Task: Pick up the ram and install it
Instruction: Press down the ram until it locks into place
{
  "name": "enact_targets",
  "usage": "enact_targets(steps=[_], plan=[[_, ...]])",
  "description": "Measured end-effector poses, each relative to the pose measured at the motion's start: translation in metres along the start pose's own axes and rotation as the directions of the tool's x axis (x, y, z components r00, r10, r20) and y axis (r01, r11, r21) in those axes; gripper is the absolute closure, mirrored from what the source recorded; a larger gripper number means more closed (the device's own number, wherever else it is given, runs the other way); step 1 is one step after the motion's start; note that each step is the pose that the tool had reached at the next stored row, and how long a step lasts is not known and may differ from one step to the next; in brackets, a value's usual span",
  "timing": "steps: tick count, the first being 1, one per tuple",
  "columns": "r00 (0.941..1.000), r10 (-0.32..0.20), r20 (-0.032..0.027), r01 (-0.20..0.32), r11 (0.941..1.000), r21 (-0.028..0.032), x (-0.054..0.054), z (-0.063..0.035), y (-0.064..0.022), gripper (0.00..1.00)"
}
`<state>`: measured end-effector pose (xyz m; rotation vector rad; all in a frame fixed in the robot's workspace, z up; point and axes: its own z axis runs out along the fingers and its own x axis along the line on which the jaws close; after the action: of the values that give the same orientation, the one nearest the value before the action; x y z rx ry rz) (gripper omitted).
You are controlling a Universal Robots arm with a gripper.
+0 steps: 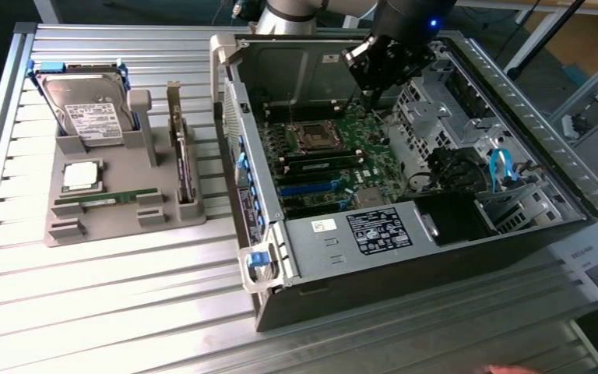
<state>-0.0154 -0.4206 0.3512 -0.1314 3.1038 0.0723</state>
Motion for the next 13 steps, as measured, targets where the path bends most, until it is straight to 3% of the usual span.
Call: enact_targets(steps=[4,13], plan=[[0.9998,0.001,-0.0178,-0.001,1.0,-0.0013,-0.0034,0.0,-0.0003,0.9],[0.9998,0.001,-0.018,-0.001,1.0,-0.0013,-0.0021,0.0,-0.0002,0.9]])
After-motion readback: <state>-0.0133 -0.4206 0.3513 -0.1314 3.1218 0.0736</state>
